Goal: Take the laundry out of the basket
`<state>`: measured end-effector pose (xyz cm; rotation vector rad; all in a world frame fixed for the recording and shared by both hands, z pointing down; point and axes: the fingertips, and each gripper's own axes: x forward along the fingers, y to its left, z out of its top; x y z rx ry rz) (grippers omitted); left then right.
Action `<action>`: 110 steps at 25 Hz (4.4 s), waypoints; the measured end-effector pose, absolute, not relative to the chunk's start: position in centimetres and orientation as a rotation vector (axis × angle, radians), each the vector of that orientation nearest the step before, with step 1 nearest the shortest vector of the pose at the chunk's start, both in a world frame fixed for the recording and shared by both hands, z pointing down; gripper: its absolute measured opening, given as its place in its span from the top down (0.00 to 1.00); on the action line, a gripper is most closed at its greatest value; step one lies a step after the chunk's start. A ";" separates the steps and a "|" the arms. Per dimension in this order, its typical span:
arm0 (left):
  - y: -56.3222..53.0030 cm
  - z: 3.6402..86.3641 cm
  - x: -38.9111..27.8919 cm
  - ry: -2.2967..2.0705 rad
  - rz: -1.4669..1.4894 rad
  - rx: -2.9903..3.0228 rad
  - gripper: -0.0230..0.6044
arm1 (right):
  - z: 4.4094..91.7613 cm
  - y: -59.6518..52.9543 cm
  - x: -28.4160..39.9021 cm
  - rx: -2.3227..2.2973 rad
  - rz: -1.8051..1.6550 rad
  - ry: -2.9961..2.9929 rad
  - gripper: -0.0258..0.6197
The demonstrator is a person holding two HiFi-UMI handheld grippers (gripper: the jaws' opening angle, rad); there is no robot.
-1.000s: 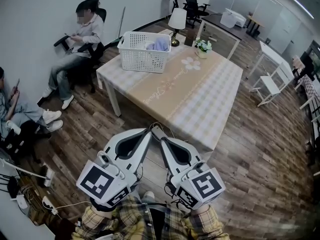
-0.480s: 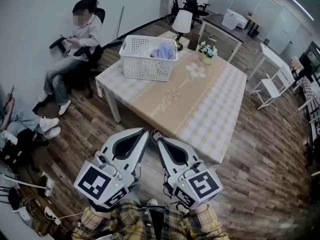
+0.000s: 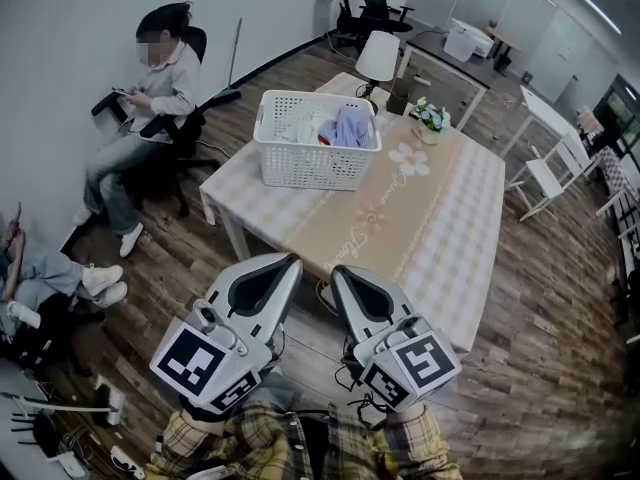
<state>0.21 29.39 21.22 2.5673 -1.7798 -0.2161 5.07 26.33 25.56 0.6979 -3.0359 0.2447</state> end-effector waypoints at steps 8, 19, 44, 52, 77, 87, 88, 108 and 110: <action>28.1 21.4 -5.4 -1.757 -0.206 2.590 0.94 | 25.8 24.9 -0.2 0.750 0.228 -3.016 0.94; 23.9 23.0 -8.9 -1.740 -0.206 2.566 0.94 | 27.6 20.6 -2.9 0.783 0.264 -2.975 0.94; -2.1 23.1 -14.1 -1.657 -0.161 2.602 0.94 | 27.1 -5.0 -9.2 0.834 0.220 -2.941 0.94; -5.5 23.4 -14.9 -1.574 -0.113 2.622 0.94 | 27.6 -7.8 -9.3 0.927 0.278 -2.906 0.94; -16.7 27.3 -19.1 -1.286 -0.026 2.665 0.94 | 30.4 -17.4 -12.4 1.237 0.324 -2.719 0.94; -19.2 31.4 -19.3 -1.296 0.015 2.558 0.94 | 33.1 -19.7 -11.8 1.207 0.426 -2.681 0.94; -19.4 31.8 -19.3 -1.299 0.028 2.545 0.94 | 33.5 -19.9 -11.8 1.200 0.440 -2.676 0.94; -24.0 41.8 -20.1 -1.254 0.279 2.305 0.60 | 39.3 -23.2 -13.5 1.034 0.528 -2.545 0.73; -24.3 42.7 -20.1 -1.248 0.300 2.287 0.59 | 40.3 -23.4 -13.7 1.021 0.535 -2.498 0.70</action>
